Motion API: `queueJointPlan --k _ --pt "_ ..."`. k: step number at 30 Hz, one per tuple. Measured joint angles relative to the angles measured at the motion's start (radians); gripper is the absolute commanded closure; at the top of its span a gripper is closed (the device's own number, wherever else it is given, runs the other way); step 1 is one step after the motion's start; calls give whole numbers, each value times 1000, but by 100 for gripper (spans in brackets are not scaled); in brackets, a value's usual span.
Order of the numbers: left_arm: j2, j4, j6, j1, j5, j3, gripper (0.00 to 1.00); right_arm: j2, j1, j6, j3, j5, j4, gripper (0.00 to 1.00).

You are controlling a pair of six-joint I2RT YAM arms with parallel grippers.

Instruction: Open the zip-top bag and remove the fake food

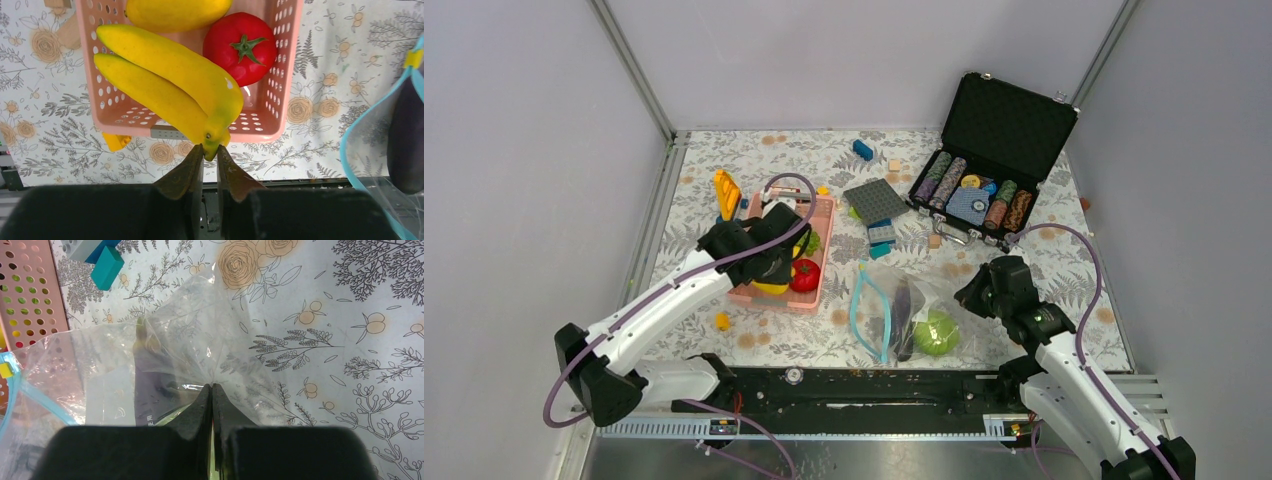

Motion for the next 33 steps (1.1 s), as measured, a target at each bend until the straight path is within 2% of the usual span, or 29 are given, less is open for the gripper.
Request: queueJointPlan --k 6,15,20,23,25,27,28,31,33 --pt "4 34 -12 43 8 -59 100 -1 0 -1 -4 0 0 100" --pt "-29 168 -35 148 126 -214 98 -3 0 -1 -5 0 0 100" --pt "-33 193 -39 164 155 -236 52 -3 0 -1 -5 0 0 100" --pt "-35 199 -45 166 163 -239 39 -3 0 -1 -5 0 0 100" --pt "-45 198 -47 166 170 -239 37 -3 0 -2 -5 0 0 100" --pt "-69 195 -50 166 180 -235 37 -3 0 -2 -5 0 0 100" --pt "-85 193 -51 166 190 -228 42 -3 0 -2 -5 0 -1 100" --pt "-155 206 -55 166 240 -201 67 -5 0 -2 -5 0 0 100" --pt "-212 236 -70 156 282 -200 78 -6 0 -2 -5 0 0 100"
